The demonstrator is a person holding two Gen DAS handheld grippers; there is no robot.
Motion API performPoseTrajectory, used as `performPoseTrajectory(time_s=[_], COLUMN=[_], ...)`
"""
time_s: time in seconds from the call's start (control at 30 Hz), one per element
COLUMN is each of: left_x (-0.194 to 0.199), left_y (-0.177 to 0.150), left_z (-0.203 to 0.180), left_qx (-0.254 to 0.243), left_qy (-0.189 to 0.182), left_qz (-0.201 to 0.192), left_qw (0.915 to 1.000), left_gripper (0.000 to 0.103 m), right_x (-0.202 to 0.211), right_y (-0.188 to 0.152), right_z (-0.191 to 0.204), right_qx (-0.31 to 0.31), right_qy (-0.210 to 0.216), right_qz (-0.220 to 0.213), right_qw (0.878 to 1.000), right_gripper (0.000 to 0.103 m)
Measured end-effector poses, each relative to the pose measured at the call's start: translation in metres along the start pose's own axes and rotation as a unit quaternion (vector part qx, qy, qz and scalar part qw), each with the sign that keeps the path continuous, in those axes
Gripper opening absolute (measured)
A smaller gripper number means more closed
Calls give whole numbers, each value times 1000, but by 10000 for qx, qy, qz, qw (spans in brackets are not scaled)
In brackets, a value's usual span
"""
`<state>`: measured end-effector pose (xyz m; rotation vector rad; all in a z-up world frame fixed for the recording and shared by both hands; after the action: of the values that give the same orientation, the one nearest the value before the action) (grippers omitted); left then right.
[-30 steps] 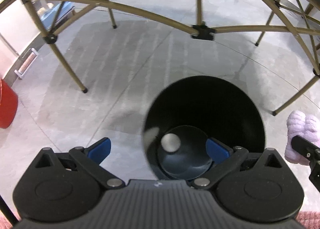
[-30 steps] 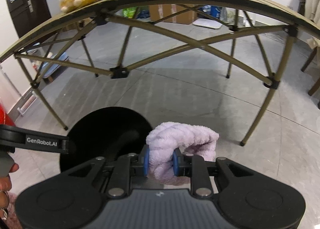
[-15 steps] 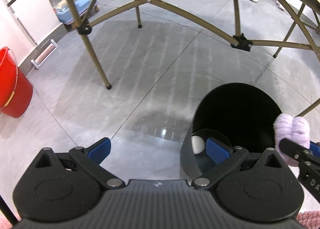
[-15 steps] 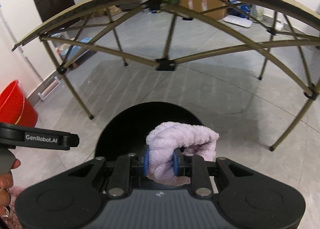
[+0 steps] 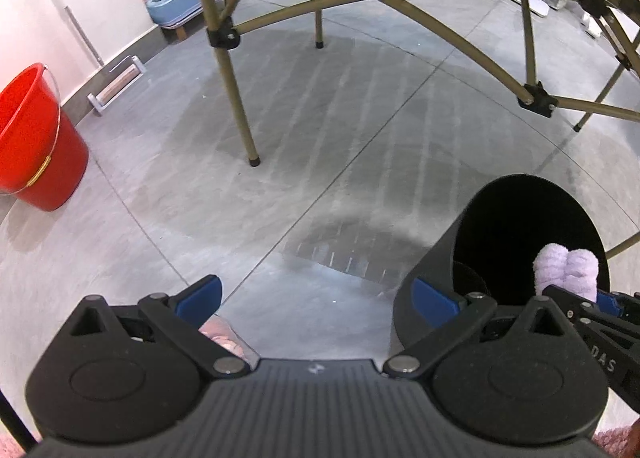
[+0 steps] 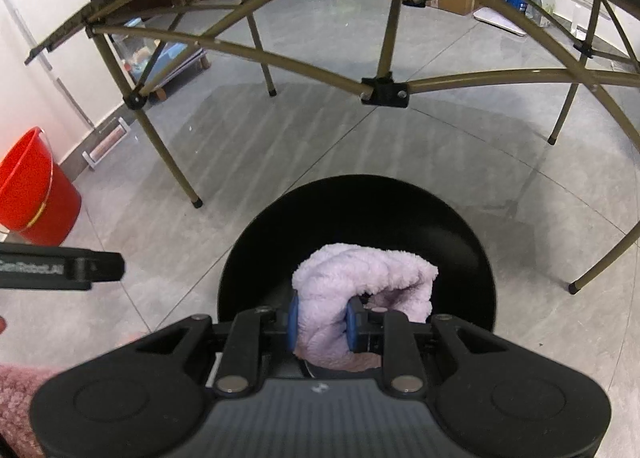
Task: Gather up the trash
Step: 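Lower the lilac towel into the bin and open the right tool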
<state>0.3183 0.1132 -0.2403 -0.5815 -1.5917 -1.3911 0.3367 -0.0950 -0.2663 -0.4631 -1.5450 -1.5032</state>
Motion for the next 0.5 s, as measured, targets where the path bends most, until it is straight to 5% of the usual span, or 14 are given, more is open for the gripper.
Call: performPoseTrajectory(time_s=[0.4, 0.5], left_x=[-1, -1], left_y=[-1, -1], left_z=[-2, -3], left_qx=[0, 1], left_qy=[-7, -13], left_qz=[38, 51], left_qw=[10000, 10000], left_gripper=[103, 103], right_x=[-17, -17], right_y=[-9, -8], right_z=[4, 2], right_qx=[2, -48], right_qy=[-107, -159], right_qz=[292, 299], right_qw=[9995, 9994], right_gripper=[23, 34])
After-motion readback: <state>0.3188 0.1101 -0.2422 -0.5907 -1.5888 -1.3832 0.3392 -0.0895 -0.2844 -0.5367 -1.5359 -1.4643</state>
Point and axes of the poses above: each gripper's, at about its wrist camera, not at the fingertips, and x roughly against the way its jaws point, z to its left, y to its top, the point moved 7 cm from there along -x, roughly the way its jaws point, and after that the axes turned 7 degrees about -z, right-handed, at the moved point
